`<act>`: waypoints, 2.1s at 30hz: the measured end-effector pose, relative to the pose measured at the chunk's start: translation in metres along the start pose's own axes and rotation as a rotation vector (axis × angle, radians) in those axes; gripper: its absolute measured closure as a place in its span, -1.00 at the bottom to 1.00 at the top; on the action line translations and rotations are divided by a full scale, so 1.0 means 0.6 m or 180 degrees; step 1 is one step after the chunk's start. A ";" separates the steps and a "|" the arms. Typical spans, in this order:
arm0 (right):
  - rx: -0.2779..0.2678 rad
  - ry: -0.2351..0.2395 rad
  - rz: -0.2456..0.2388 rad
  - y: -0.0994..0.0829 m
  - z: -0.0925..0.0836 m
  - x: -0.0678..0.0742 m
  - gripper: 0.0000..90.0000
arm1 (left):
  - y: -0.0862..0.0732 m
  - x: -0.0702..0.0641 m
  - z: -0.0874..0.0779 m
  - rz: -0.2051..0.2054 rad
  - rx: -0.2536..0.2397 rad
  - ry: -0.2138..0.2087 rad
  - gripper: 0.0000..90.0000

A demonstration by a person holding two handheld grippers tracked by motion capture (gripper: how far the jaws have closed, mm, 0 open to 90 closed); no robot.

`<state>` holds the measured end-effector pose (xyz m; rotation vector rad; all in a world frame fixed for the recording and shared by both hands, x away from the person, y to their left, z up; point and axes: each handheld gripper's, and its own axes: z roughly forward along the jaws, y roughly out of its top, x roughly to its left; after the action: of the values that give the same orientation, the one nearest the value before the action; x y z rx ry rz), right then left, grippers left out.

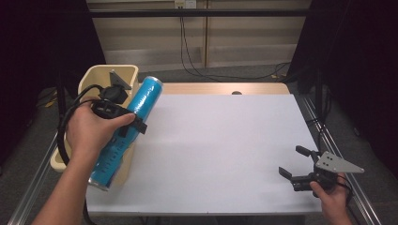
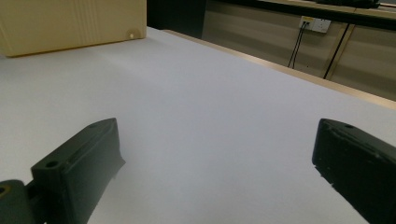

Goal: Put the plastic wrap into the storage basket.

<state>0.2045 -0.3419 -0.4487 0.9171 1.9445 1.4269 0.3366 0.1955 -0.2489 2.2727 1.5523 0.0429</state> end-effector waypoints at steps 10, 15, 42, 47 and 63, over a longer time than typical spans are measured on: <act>0.0019 0.0012 -0.0009 -0.001 0.001 0.000 -0.98 | -0.014 0.059 -0.016 -0.0225 -0.0048 0.0192 -0.29; 0.0014 0.0020 -0.0009 0.000 0.002 0.001 -0.98 | -0.023 0.083 -0.019 -0.0335 -0.0074 0.0258 -0.29; 0.0028 0.0046 -0.0024 -0.001 0.005 0.003 -0.98 | -0.036 0.132 0.015 -0.0622 -0.0052 0.0418 -0.30; 0.0017 0.0052 -0.0023 0.000 0.005 0.004 -0.98 | -0.035 0.133 0.017 -0.0647 -0.0051 0.0464 -0.30; 0.0031 0.0055 -0.0033 0.001 0.006 0.004 -0.98 | -0.024 0.130 0.039 -0.0745 0.0214 0.0515 -0.31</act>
<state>0.2057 -0.3375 -0.4494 0.9007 1.9675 1.4251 0.3594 0.2635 -0.2903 2.1671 1.9211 0.1150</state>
